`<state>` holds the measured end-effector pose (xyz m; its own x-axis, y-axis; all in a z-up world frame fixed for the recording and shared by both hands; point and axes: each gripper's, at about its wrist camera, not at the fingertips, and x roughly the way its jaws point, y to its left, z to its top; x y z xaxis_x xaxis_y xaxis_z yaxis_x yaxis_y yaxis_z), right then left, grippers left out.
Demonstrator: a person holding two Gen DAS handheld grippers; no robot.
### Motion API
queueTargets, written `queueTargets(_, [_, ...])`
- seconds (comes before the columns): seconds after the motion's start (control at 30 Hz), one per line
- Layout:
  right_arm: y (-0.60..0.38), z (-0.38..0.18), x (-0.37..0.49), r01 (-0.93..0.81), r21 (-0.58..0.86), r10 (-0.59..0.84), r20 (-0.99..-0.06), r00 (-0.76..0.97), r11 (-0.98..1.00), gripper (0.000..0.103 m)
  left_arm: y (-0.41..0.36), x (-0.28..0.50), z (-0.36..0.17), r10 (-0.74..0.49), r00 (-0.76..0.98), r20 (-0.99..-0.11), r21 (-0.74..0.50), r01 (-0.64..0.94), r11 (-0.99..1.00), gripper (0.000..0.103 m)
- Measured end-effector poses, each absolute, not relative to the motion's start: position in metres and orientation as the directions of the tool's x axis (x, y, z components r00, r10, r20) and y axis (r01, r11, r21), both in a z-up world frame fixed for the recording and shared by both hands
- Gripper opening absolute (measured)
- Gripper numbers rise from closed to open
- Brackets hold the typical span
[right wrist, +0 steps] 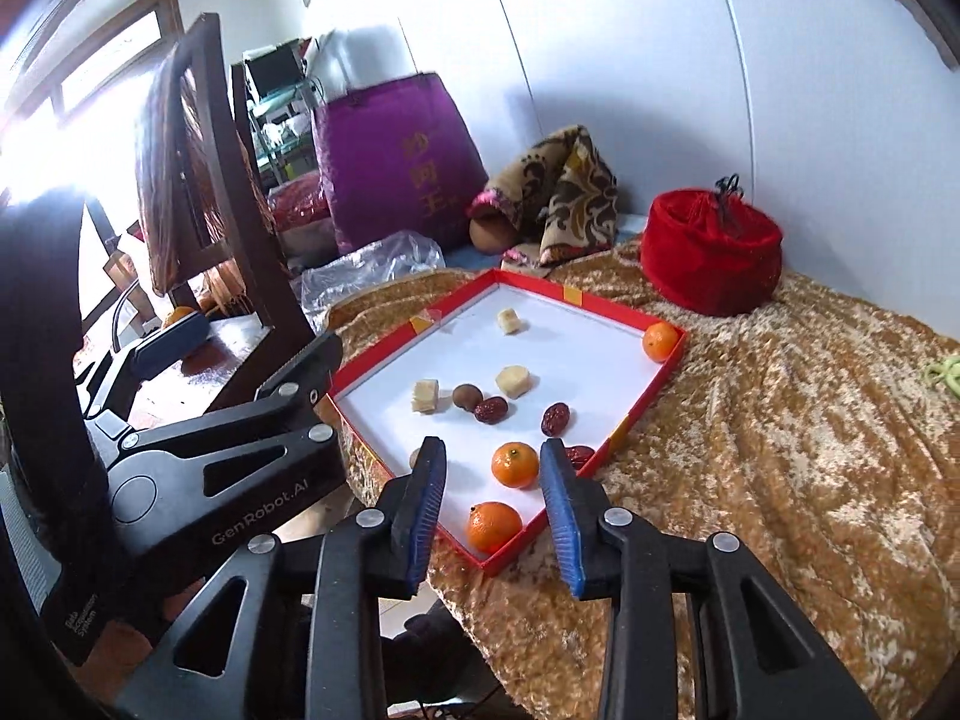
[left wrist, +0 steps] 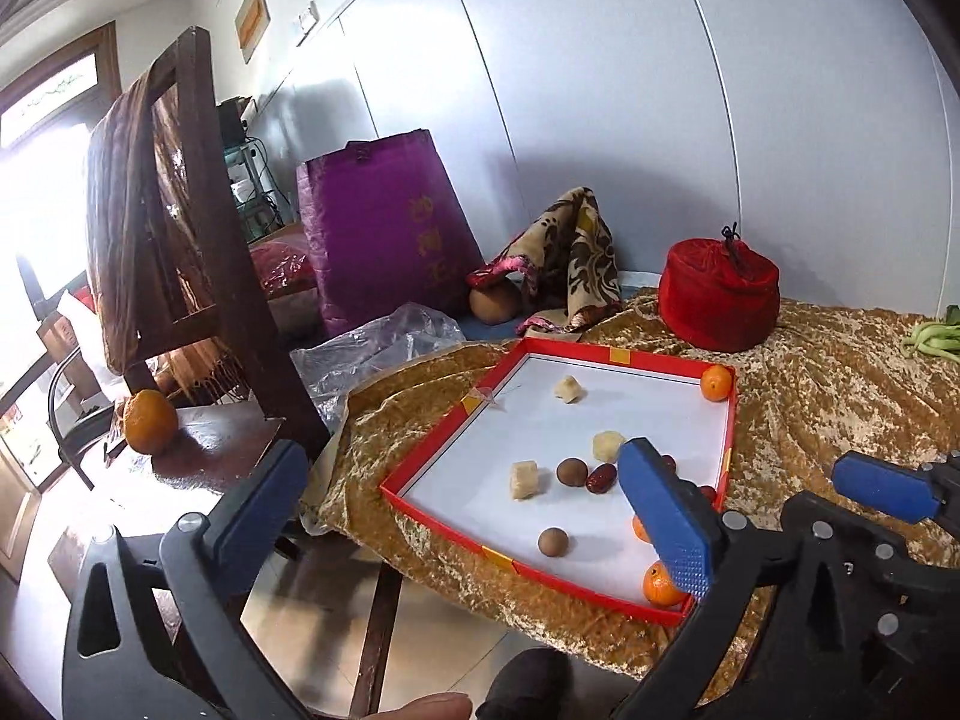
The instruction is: Organize fruits
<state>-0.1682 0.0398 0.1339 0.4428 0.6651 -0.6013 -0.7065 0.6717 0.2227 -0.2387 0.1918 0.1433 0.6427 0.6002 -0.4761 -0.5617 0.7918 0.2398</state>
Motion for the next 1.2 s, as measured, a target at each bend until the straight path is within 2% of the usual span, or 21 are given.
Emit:
queueTargets(0.37, [0.017,0.151,-0.217,-0.726,0.127,0.669,-0.519,0.532,0.676,0.055,0.188,-0.273,0.156,0.586,0.644,-0.492,0.185,-0.58,0.793,0.103])
queueTargets(0.63, [-0.004,0.149,-0.217,-0.706,0.135,0.661,-0.507,0.554,0.695,0.056,0.179,-0.284,0.167,0.611,0.633,-0.475,0.177,-0.612,0.771,0.103])
queueTargets(0.77, [-0.008,0.148,-0.223,-0.704,0.089,0.643,-0.501,0.579,0.704,0.058,0.177,-0.291,0.171,0.608,0.635,-0.476,0.153,-0.621,0.769,0.103])
queueTargets(1.0, [-0.016,0.163,-0.24,-0.719,0.07,0.67,-0.434,0.602,0.692,0.067,0.174,-0.307,0.183,0.636,0.623,-0.455,0.16,-0.646,0.746,0.103])
queueTargets(1.2, [-0.018,0.174,-0.253,-0.739,0.065,0.699,-0.39,0.6,0.671,0.069,0.168,-0.322,0.196,0.649,0.63,-0.427,0.169,-0.649,0.742,0.103])
